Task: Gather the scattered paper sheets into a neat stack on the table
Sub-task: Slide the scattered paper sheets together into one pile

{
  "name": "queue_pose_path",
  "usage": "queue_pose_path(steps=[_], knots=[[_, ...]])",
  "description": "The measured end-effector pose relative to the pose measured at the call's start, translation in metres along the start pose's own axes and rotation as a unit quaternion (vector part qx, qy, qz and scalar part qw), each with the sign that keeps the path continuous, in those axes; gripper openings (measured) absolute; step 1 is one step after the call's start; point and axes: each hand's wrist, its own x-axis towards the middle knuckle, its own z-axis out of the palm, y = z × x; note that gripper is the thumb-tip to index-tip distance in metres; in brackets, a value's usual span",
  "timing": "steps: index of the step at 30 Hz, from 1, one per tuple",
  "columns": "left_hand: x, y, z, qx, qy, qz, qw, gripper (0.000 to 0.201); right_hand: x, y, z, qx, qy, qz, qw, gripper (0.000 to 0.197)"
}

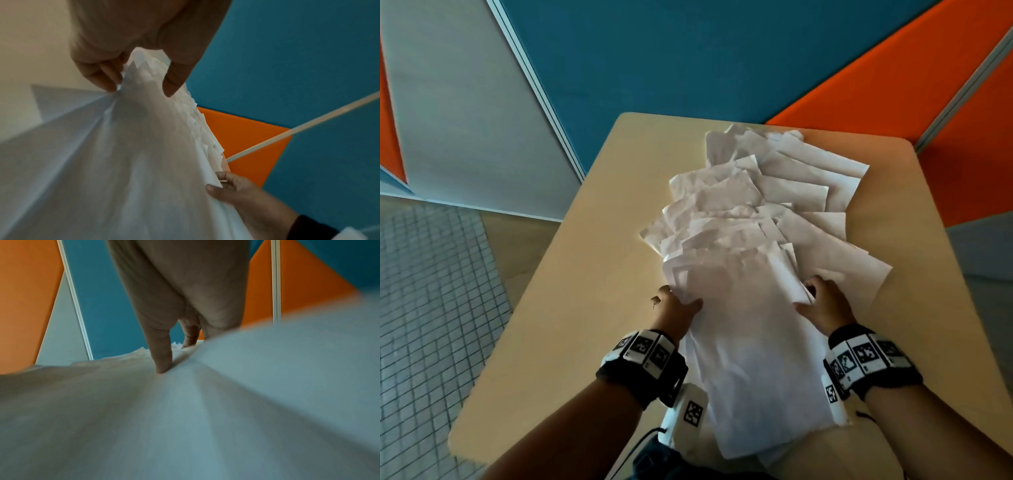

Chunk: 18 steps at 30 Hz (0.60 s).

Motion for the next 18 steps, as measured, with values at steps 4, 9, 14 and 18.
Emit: queue_pose_path(steps=[4,9,14,18], knots=[[0.003,-0.003,0.003,0.021,-0.003,0.004,1.0,0.08,0.0,0.002,-0.003,0.071,0.0,0.006,0.997,0.041],[0.006,-0.001,0.01,0.046,0.002,-0.006,0.999,0.077,-0.002,-0.003,-0.004,0.062,0.029,0.03,0.997,0.041],[0.007,0.003,0.013,0.033,-0.027,-0.021,0.999,0.078,0.0,-0.016,0.009,0.072,-0.026,0.01,0.997,0.04],[0.019,0.008,0.005,0.054,0.036,-0.015,0.998,0.077,0.003,-0.015,0.009,0.027,0.059,0.058,0.996,0.059]])
